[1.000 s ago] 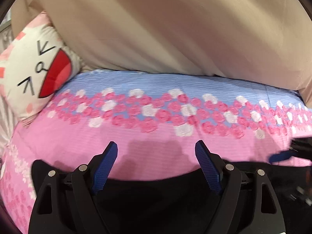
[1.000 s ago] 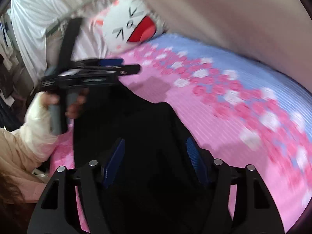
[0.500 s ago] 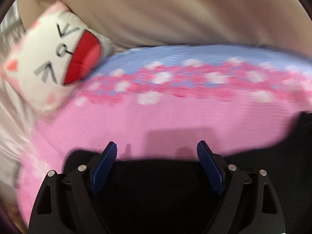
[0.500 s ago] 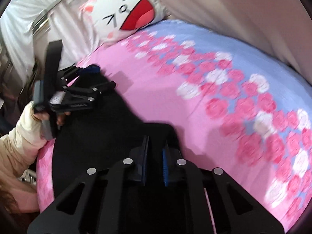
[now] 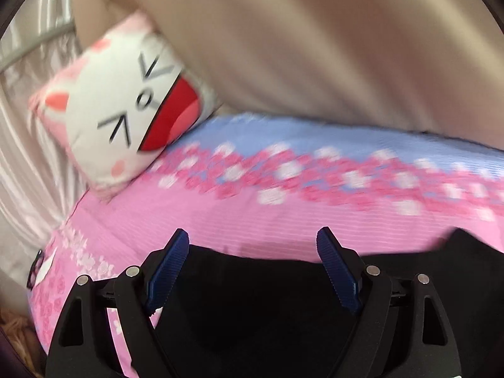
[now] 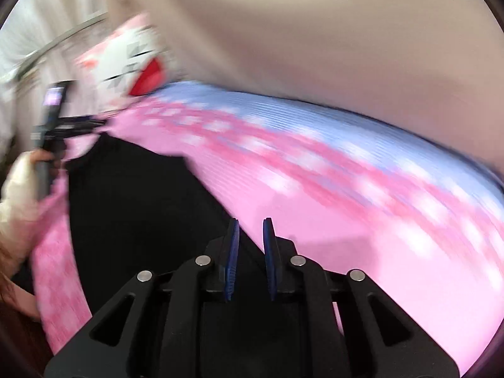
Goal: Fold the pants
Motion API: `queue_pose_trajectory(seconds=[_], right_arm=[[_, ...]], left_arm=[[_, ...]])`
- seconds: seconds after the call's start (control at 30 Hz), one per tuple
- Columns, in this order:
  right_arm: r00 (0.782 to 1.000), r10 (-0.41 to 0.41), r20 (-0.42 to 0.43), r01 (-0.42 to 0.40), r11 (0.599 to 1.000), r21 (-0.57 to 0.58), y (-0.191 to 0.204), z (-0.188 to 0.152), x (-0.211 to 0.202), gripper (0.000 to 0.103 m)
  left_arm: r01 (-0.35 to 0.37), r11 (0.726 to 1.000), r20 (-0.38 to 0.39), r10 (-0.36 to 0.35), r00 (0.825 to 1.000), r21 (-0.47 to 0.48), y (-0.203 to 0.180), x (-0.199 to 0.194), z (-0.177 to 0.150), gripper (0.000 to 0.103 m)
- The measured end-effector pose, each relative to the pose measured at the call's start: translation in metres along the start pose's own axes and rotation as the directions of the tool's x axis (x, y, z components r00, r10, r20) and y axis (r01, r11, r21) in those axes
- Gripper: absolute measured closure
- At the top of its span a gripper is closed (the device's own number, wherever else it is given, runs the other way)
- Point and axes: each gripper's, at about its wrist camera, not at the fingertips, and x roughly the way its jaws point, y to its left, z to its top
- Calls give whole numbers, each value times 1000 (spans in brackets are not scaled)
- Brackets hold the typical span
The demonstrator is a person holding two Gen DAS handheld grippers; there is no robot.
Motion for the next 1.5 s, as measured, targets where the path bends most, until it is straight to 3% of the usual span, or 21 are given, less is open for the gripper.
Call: queue_pose_trajectory(seconds=[0.07,0.2,0.23,0.3,0.4,0.43,0.53,0.63,0.67,0.73,0.8,0.9,0.97,1.07,1.13,1.27,1.33,1.37,1.4,1.43,1.5], right_arm=[[980,-197,-17,197,975,103,-46,-48,-51,81],[893,-448,-46,443,854,272,-116,-122,-133,35],[881,-471,-47,462,834,303,-131,-134,-147,35],[881,-471,-54,456,812,364,-161,-152,-165,35],[884,-465,-50,449,815,366,-188,-155,-164,35],[894,-446,-51,432,826,362,-194,-156,-161,35],[934,-347,-86,355,868,347,-203,-159,-136,55],[908,-384,-169,419,859,295,-208,-166,-115,59],[909,-378,-174,415,858,302,-212,-171,-111,59],[929,-345,-132,369,867,334,-216,-175,-112,80],[919,-380,-105,394,874,284,-211,-165,-116,94],[900,-435,-2,422,872,248,-207,-145,-138,95],[894,-447,-3,435,867,243,-218,-143,-138,94],[907,-411,-98,422,869,258,-242,-169,-105,86],[917,-396,-52,391,862,323,-243,-165,-124,81],[905,-423,34,387,856,342,-221,-161,-160,80],[935,-352,40,314,876,367,-215,-162,-162,80],[948,-319,18,292,889,353,-211,-166,-156,81],[944,-325,-61,326,887,326,-213,-173,-142,83],[918,-372,-140,397,869,295,-218,-183,-129,83],[930,-356,-89,363,859,361,-227,-190,-137,97]], left_arm=[[75,997,36,-76,996,28,-19,-28,-1,16],[219,971,34,-223,974,92,-78,-62,-17,16],[256,961,18,-259,966,106,-95,-65,-22,16],[331,935,-15,-332,943,128,-129,-72,-32,16],[407,904,-60,-403,913,132,-170,-79,-44,16],[429,893,-79,-422,903,133,-184,-82,-48,16],[448,879,-111,-435,894,161,-209,-90,-57,16],[431,882,-115,-416,902,191,-220,-97,-61,16],[423,886,-117,-407,906,192,-221,-96,-61,16],[409,892,-127,-391,912,192,-226,-91,-60,16],[387,901,-128,-368,921,197,-231,-87,-56,16],[372,907,-119,-354,928,198,-242,-84,-50,16],[369,906,-110,-353,929,207,-249,-83,-48,16],[367,903,-119,-349,930,224,-261,-77,-53,16],[369,900,-150,-342,928,230,-267,-70,-58,16],[376,898,-160,-346,924,228,-267,-68,-62,16],[383,897,-165,-353,921,218,-268,-67,-62,16],[388,896,-168,-358,919,215,-269,-67,-62,16],[394,894,-170,-363,916,214,-270,-67,-63,16],[399,891,-169,-369,914,214,-272,-68,-64,16],[411,884,-167,-380,910,222,-273,-72,-66,16]])
